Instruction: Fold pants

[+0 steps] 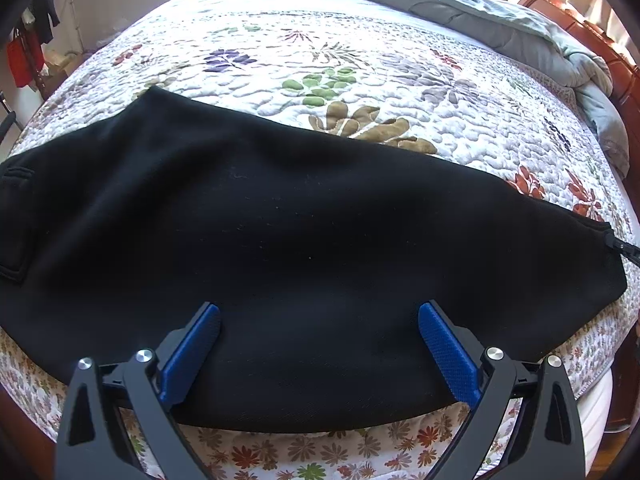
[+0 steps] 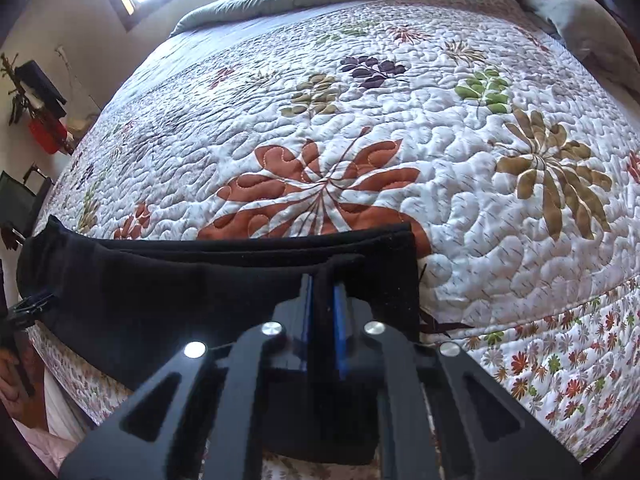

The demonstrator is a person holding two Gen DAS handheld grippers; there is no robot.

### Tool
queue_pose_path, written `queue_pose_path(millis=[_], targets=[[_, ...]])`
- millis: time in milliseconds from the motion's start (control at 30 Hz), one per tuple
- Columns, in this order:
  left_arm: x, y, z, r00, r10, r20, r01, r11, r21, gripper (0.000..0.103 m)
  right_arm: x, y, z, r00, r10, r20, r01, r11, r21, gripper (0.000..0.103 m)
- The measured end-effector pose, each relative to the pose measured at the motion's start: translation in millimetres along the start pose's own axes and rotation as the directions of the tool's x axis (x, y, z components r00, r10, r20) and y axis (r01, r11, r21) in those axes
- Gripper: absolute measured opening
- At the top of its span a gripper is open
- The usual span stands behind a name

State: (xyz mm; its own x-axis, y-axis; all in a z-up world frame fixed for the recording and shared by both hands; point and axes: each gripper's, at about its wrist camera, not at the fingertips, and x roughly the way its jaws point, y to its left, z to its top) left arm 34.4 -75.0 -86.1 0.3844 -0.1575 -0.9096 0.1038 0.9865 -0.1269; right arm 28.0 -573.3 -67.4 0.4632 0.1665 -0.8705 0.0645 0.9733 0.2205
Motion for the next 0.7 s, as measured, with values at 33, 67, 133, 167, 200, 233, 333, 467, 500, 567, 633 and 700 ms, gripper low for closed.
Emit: queue_pose_path(millis=[33, 67, 133, 167, 200, 233, 333, 467, 500, 567, 633, 700], targets=[[-0.5, 0.0, 0.1, 1.000, -0.002, 0.001, 0.002, 1.000, -0.002, 0.099, -4.9, -1.1, 0.4, 1.000, 0.013, 0.017, -0.013, 1.000, 0.003, 0.007], [-2.0, 0.2, 0.5, 1.000, -0.009, 0.006, 0.009, 1.000, -0.011, 0.099, -11.8, -1.5, 1.4, 0.999, 0.010, 0.041, -0.010, 1.000, 0.001, 0.007], [-8.0, -0.2, 1.9, 0.999, -0.033, 0.039, 0.035, 0.999, -0.035, 0.099, -24.5, -4.6, 4.0, 0.996, 0.002, 0.089, -0.003, 1.000, 0.015, 0.007], [-10.7, -1.4, 2.4, 0.998, -0.038, 0.058, 0.040, 0.998, -0.040, 0.099, -29.9, -8.4, 6.4, 0.994, 0.004, 0.111, -0.008, 0.999, 0.036, 0.007], [-13.4, -4.0, 3.1, 0.996, -0.037, 0.081, 0.040, 0.998, -0.039, 0.099, -32.7, -12.4, 8.1, 0.992, 0.010, 0.124, -0.018, 0.998, 0.059, 0.007], [-13.8, -6.4, 3.8, 0.995, -0.034, 0.093, 0.037, 0.999, -0.034, 0.099, -30.7, -16.3, 10.4, 0.993, 0.014, 0.117, -0.024, 0.996, 0.082, 0.007], [1.2, -15.3, 6.0, 0.998, -0.021, 0.053, 0.021, 1.000, -0.004, 0.099, 0.0, -18.7, 9.4, 0.999, -0.032, 0.014, 0.030, 0.996, 0.089, 0.008], [14.3, -25.2, 2.3, 0.998, 0.040, 0.053, -0.043, 0.998, 0.056, 0.099, 5.9, -21.7, 4.6, 0.999, -0.024, 0.037, 0.019, 0.991, 0.134, 0.016], [13.2, -25.9, 2.3, 0.998, 0.033, 0.052, -0.036, 0.998, 0.056, 0.099, -0.9, -23.8, 3.3, 0.998, -0.005, 0.058, -0.005, 0.987, 0.159, 0.021], [9.1, -24.8, 2.8, 0.999, 0.008, 0.042, -0.010, 0.999, 0.037, 0.099, -12.5, -24.3, -0.7, 0.997, -0.025, 0.071, 0.013, 0.985, 0.170, 0.026], [5.1, -24.8, 1.7, 0.999, -0.009, 0.039, 0.008, 1.000, 0.023, 0.099, -22.6, -22.6, -7.5, 0.998, -0.038, 0.059, 0.027, 0.984, 0.178, 0.026], [1.4, -27.6, 0.2, 0.999, -0.029, 0.037, 0.028, 0.999, 0.021, 0.099, -33.2, -19.4, -20.4, 0.998, -0.035, 0.057, 0.023, 0.981, 0.190, 0.034]])
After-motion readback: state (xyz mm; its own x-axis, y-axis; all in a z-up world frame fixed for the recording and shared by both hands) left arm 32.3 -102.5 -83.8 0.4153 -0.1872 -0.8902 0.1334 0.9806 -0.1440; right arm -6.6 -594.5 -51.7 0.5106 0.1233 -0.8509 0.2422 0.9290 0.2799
